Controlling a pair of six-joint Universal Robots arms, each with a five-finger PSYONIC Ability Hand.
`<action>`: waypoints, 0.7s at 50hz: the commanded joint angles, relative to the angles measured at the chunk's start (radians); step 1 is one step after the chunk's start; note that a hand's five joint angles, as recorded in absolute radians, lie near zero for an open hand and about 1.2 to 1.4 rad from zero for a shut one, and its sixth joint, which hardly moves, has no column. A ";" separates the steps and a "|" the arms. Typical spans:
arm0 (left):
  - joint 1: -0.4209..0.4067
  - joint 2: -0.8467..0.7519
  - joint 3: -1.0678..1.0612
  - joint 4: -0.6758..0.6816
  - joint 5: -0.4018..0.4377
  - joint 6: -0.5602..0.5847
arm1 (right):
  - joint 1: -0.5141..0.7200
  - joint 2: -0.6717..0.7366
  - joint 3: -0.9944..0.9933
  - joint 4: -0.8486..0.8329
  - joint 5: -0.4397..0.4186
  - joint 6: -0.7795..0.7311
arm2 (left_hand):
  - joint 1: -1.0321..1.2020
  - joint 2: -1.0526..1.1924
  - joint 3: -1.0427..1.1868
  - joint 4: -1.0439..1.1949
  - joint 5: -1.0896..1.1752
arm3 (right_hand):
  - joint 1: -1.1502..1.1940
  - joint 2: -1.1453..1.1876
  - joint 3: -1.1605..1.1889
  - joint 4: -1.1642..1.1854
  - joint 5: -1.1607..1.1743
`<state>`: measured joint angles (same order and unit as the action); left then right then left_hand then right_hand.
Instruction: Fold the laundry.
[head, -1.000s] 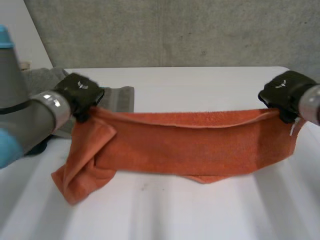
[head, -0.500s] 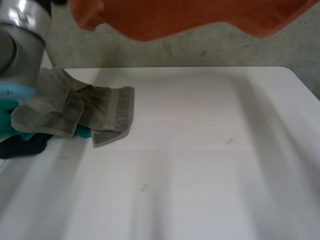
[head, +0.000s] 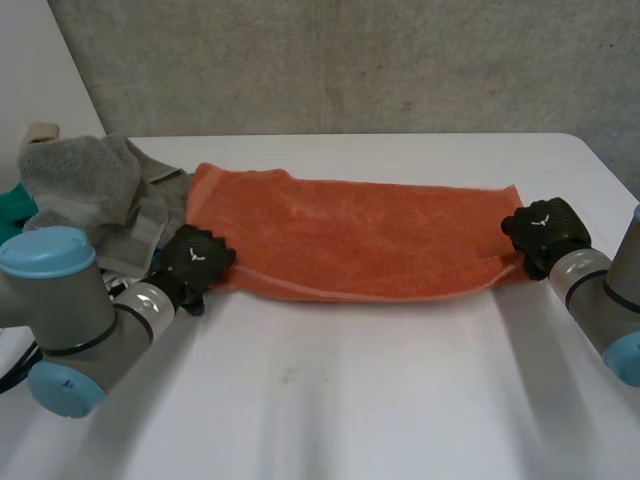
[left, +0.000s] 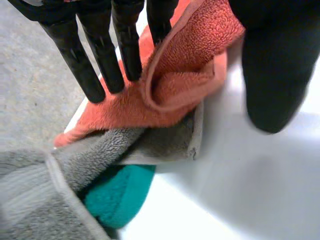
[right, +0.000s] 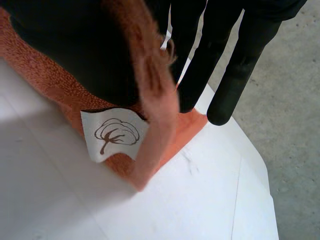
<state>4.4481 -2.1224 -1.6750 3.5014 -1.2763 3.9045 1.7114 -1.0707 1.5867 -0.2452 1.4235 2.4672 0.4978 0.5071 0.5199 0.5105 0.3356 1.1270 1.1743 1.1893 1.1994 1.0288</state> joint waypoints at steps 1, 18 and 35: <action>-0.027 0.105 -0.028 -0.002 -0.020 -0.102 | -0.016 -0.063 0.024 0.000 -0.015 0.051 | -0.146 -0.156 -0.168 -0.159 -0.159 | 0.269 0.222 0.207 0.197 0.193; -0.069 0.062 0.035 -0.058 -0.155 -0.496 | -0.042 -0.083 0.022 0.037 -0.025 0.121 | 0.065 0.055 0.043 0.052 0.052 | 0.269 0.222 0.207 0.197 0.193; -0.024 -0.063 0.119 -0.108 -0.199 -0.427 | -0.047 -0.080 0.010 0.044 -0.031 0.136 | 0.127 0.117 0.105 0.114 0.114 | 0.269 0.222 0.207 0.197 0.193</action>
<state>4.3997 -2.1274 -1.6002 3.3784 -1.4817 3.4332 1.6663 -1.1506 1.5987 -0.2008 1.3929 2.6053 0.5335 0.5296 0.5311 0.5357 0.3633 1.1270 1.1743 1.1894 1.1994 1.0289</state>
